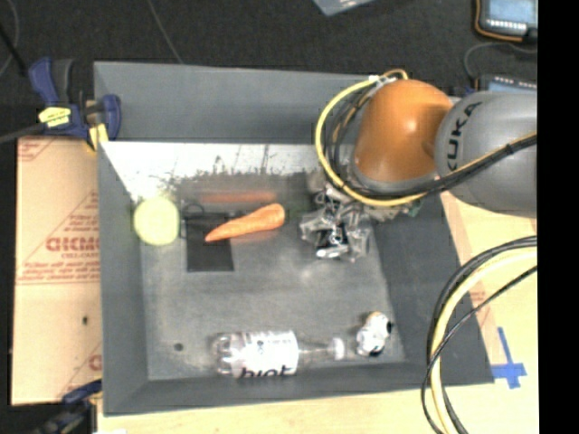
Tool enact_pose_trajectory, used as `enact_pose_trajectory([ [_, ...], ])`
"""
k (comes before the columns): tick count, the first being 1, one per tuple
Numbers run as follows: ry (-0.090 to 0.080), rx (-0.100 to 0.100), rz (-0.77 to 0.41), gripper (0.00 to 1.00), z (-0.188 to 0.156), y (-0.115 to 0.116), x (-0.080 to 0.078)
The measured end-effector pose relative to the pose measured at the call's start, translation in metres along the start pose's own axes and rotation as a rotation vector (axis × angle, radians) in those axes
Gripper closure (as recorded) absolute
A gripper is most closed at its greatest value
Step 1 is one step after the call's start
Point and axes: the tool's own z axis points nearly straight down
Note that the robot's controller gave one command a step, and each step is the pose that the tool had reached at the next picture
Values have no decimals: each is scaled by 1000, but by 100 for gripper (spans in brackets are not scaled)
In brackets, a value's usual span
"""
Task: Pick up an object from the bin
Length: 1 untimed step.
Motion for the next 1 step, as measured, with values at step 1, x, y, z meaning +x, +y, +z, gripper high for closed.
enact_pose_trajectory([
  [1,1,-3,1,100,-15,1,0],
])
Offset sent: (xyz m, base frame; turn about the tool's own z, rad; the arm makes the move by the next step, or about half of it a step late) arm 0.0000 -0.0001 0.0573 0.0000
